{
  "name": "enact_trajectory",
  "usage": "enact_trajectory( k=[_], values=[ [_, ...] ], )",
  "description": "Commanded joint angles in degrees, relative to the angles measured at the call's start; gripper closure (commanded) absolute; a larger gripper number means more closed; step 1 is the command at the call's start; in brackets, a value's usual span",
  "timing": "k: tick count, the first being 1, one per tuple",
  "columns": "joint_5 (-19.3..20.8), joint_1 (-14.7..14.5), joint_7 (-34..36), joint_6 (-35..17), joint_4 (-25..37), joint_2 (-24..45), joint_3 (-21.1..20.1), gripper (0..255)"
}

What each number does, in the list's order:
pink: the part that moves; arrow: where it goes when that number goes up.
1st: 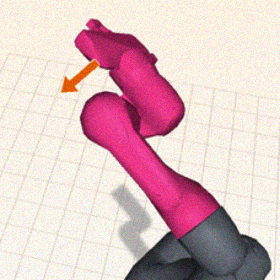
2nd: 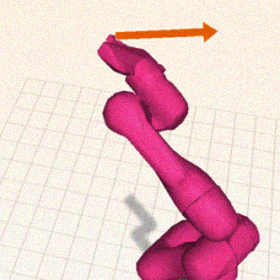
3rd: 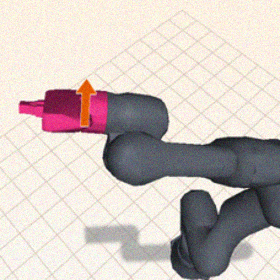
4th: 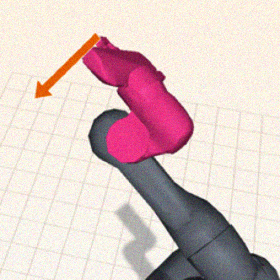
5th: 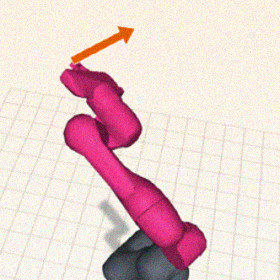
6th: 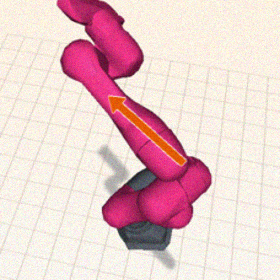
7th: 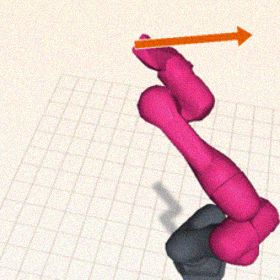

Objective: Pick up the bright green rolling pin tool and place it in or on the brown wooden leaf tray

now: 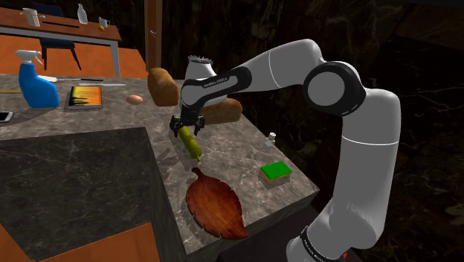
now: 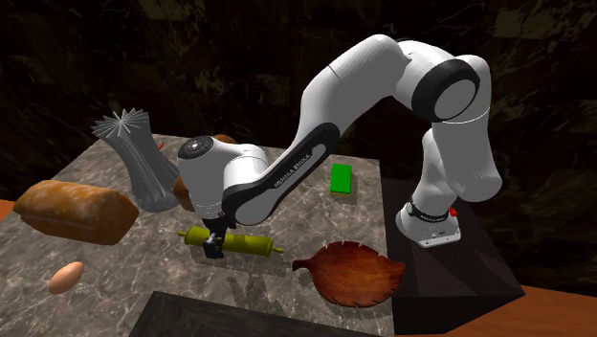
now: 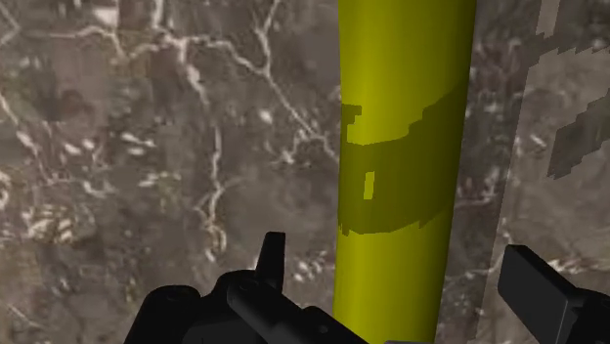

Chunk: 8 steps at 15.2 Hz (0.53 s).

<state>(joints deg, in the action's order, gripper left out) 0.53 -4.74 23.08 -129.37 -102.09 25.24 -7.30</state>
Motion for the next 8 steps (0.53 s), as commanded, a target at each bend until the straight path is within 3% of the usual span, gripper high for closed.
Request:
enact_trajectory(
  k=[1, 3, 4, 8],
  values=[
    [0.0, 0.0, 0.0, 0.0, 0.0, 0.0, 0.0, 0],
    [0.0, 0.0, 0.0, 0.0, 0.0, 0.0, 0.0, 0],
    [0.0, 0.0, 0.0, 0.0, 0.0, 0.0, 0.0, 255],
    [0.0, 0.0, 0.0, 0.0, 0.0, 0.0, 0.0, 255]
  ],
)
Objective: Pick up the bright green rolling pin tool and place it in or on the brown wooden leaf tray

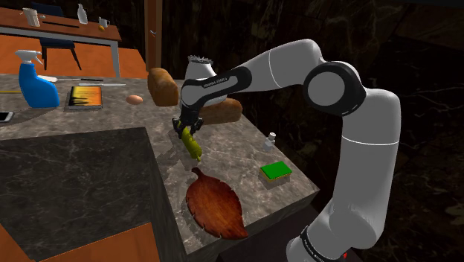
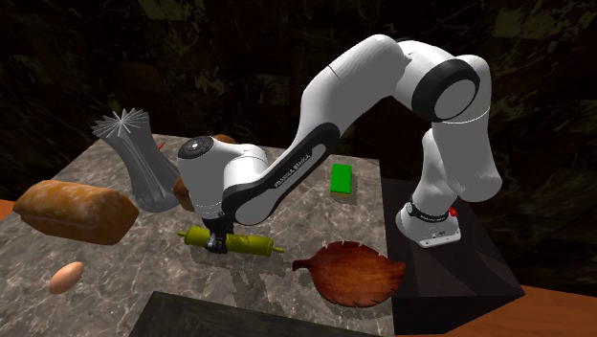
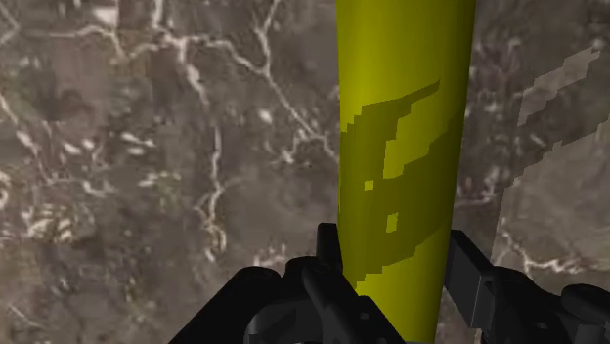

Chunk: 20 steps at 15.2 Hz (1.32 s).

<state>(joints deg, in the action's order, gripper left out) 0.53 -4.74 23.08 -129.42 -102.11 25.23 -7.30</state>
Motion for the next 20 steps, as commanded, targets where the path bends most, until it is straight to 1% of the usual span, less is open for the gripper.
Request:
enact_trajectory(
  k=[1, 5, 20],
  values=[
    [0.0, 0.0, 0.0, 0.0, 0.0, 0.0, 0.0, 255],
    [0.0, 0.0, 0.0, 0.0, 0.0, 0.0, 0.0, 255],
    [-0.6, 0.2, 0.0, 9.6, 4.6, -5.0, -0.3, 255]
  ],
)
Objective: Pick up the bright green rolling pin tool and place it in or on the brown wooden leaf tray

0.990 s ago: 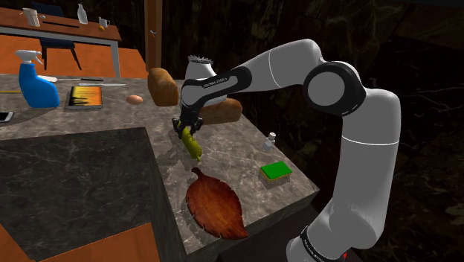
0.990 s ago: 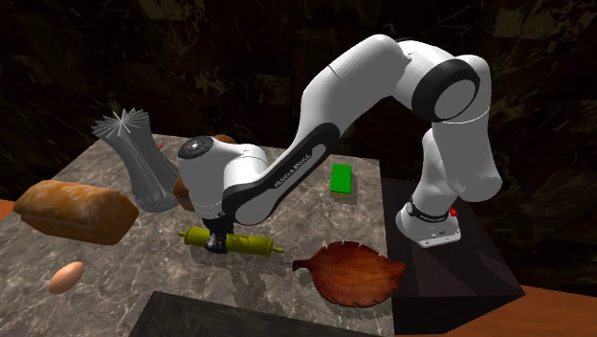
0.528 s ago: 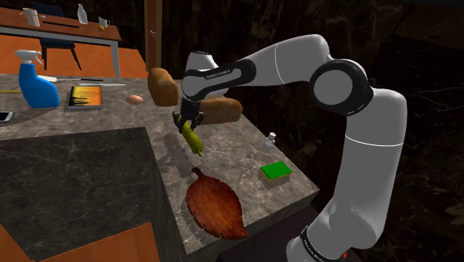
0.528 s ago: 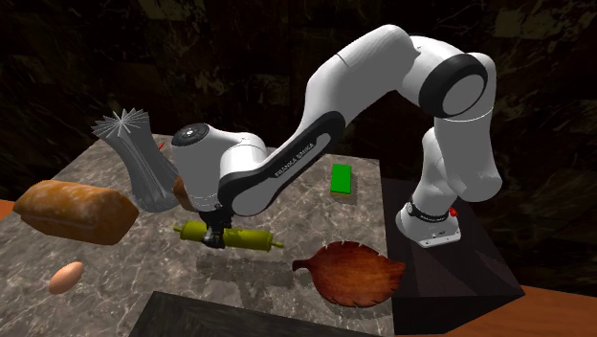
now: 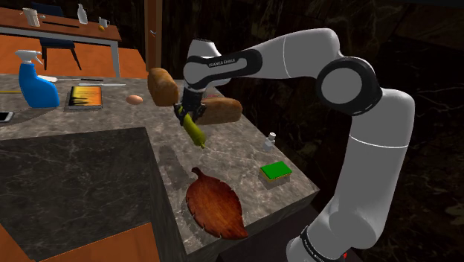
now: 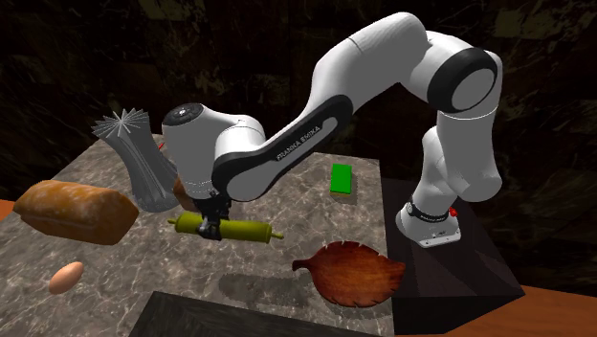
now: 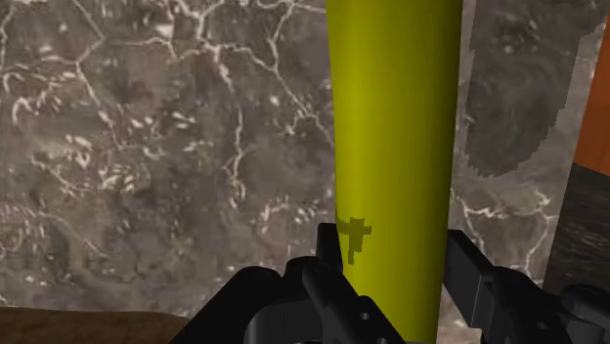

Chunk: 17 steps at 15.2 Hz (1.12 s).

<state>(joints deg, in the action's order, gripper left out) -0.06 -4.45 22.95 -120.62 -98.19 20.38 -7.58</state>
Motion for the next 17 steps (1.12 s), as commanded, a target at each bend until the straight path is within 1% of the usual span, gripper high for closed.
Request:
enact_trajectory(
  k=[1, 5, 11, 17],
  values=[
    [0.0, 0.0, 0.1, 1.5, 1.1, -0.4, 0.0, 255],
    [-0.1, 0.0, 0.1, 3.6, 2.5, -1.2, -0.1, 255],
    [-1.7, -1.2, 2.4, -1.1, -14.5, -13.6, -1.6, 255],
    [-4.0, -3.1, 4.9, -3.5, -28.3, -25.3, -3.5, 255]
  ],
)
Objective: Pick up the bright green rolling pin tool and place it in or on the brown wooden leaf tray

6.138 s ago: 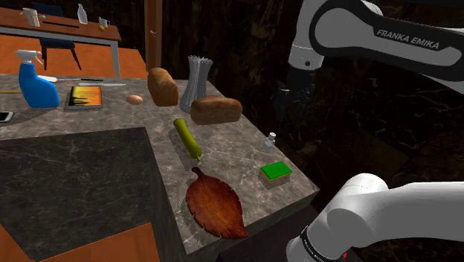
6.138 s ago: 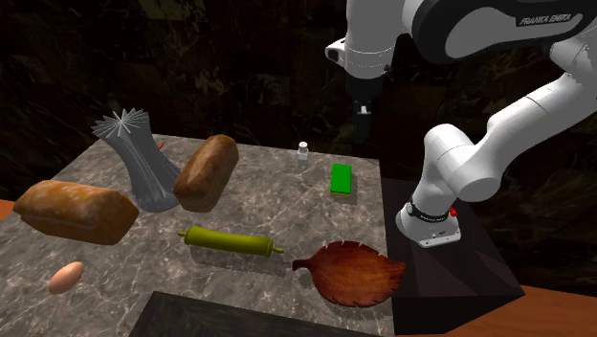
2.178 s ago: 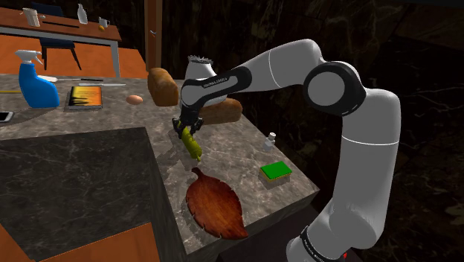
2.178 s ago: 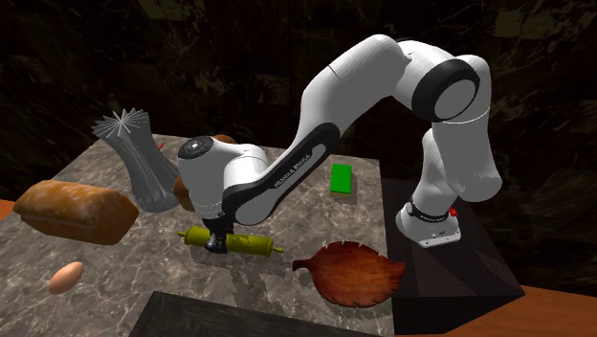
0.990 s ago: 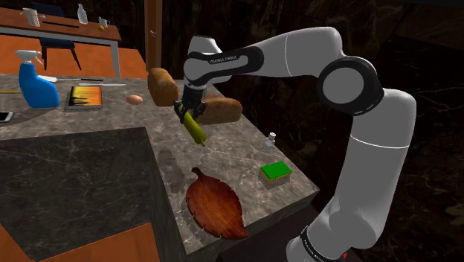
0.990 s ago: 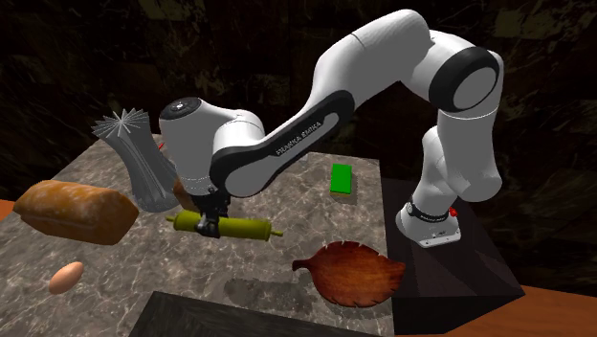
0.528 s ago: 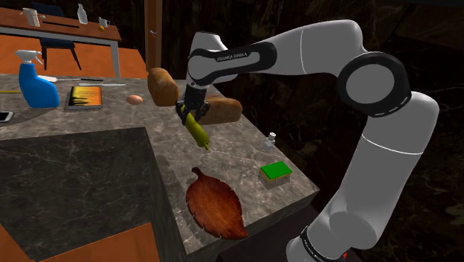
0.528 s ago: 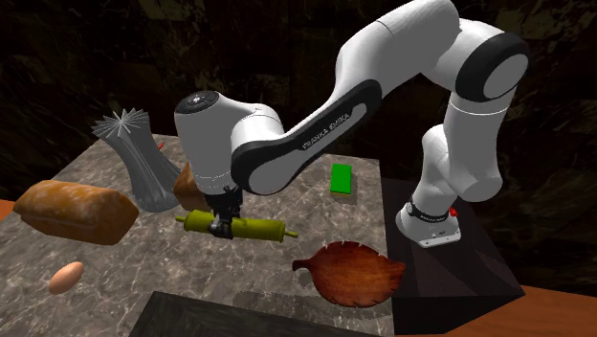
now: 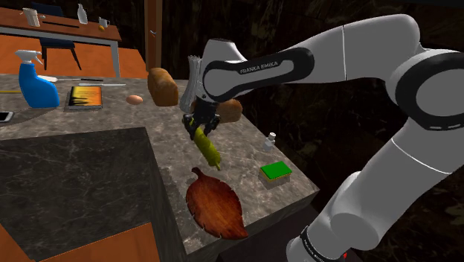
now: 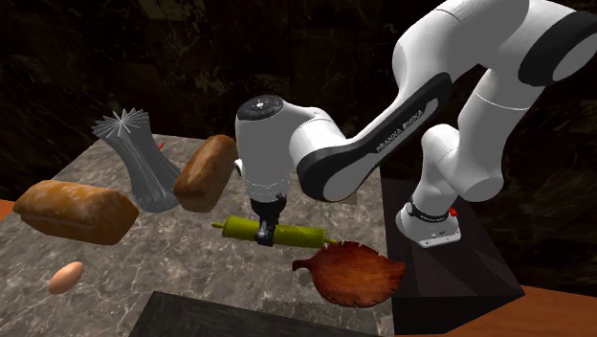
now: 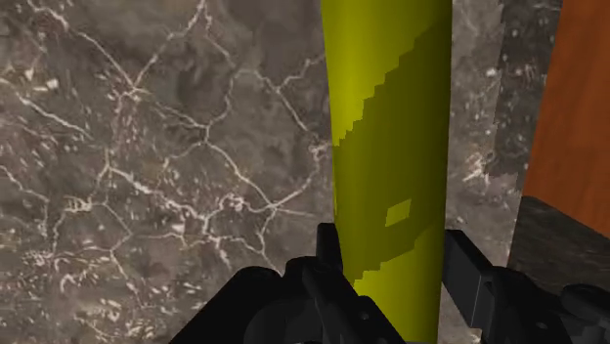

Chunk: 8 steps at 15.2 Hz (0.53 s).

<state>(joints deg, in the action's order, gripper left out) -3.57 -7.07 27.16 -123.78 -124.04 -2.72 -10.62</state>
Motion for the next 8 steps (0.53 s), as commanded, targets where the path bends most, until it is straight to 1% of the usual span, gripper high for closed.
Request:
enact_trajectory(
  k=[1, 8],
  values=[
    [-0.9, -0.9, 1.2, -0.6, -4.5, -4.1, -0.8, 255],
    [-4.9, -4.5, 4.8, -0.4, -17.3, -17.6, -3.7, 255]
  ],
)
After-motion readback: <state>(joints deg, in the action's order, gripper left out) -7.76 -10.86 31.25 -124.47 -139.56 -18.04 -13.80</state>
